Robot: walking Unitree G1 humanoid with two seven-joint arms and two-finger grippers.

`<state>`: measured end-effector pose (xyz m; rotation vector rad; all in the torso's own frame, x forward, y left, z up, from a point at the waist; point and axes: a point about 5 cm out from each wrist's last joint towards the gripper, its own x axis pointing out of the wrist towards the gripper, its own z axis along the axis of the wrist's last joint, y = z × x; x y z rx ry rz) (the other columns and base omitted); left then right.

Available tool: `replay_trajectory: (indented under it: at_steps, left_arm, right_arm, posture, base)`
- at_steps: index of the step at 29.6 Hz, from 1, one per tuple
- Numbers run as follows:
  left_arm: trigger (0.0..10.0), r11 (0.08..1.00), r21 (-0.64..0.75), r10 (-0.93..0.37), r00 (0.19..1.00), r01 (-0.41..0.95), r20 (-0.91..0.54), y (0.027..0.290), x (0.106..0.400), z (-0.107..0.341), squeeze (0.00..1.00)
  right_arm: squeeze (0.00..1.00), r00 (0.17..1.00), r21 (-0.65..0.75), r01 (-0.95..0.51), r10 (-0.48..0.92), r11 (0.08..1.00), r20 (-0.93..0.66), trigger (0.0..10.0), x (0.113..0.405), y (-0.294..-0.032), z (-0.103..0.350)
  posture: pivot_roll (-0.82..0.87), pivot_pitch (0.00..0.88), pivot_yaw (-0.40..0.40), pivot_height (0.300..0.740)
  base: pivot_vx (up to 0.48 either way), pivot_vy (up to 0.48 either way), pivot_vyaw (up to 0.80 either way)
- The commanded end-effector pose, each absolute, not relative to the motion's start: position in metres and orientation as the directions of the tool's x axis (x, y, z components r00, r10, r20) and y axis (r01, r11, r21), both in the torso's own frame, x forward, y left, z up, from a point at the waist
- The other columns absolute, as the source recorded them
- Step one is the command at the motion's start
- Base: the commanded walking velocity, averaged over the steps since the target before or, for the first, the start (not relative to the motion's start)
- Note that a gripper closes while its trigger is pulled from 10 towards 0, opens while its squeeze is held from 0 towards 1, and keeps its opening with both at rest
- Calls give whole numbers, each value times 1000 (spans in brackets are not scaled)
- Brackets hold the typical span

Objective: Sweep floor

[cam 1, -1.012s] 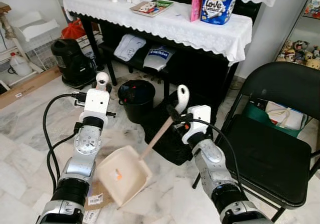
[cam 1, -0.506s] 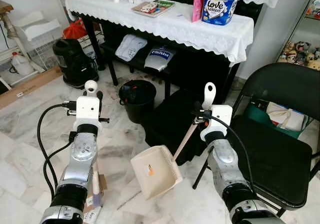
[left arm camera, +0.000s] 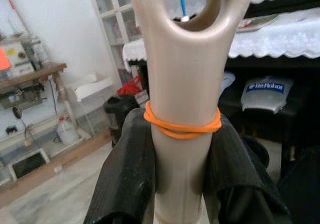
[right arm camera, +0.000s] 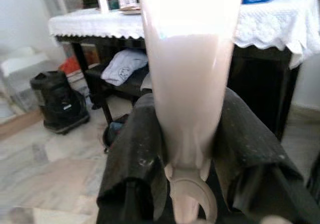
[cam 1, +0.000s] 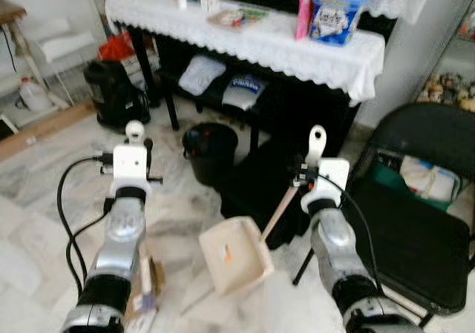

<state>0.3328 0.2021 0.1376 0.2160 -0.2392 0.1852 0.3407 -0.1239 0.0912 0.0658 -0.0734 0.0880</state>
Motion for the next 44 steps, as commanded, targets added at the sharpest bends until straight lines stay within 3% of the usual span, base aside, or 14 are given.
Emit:
replay_trajectory:
  at_steps: [1, 20, 38, 44]
  left_arm:
    - [10000, 961, 196, 125, 940, -194, 318, 196, 336, 152, 0]
    - [10000, 958, 204, 126, 932, -204, 340, 198, 335, 155, 0]
    - [10000, 957, 206, 129, 936, -204, 327, 197, 336, 153, 0]
    - [10000, 961, 197, 126, 939, -196, 319, 196, 336, 152, 0]
  right_arm:
    - [0, 991, 71, -74, 66, 995, 115, 10000, 342, -129, 97]
    - [0, 992, 36, -87, 83, 996, 97, 10000, 341, -126, 93]
    - [0, 992, 37, -86, 82, 996, 94, 10000, 341, -126, 93]
    - [0, 996, 55, -44, 39, 998, 83, 10000, 341, -132, 91]
  posture:
    - [11, 0, 32, 740]
    - [19, 0, 34, 740]
    - [20, 0, 32, 740]
    - [20, 0, 32, 740]
  base:
    - [0, 405, 0]
    - [0, 42, 0]
    - [0, 0, 758]
    - [0, 46, 0]
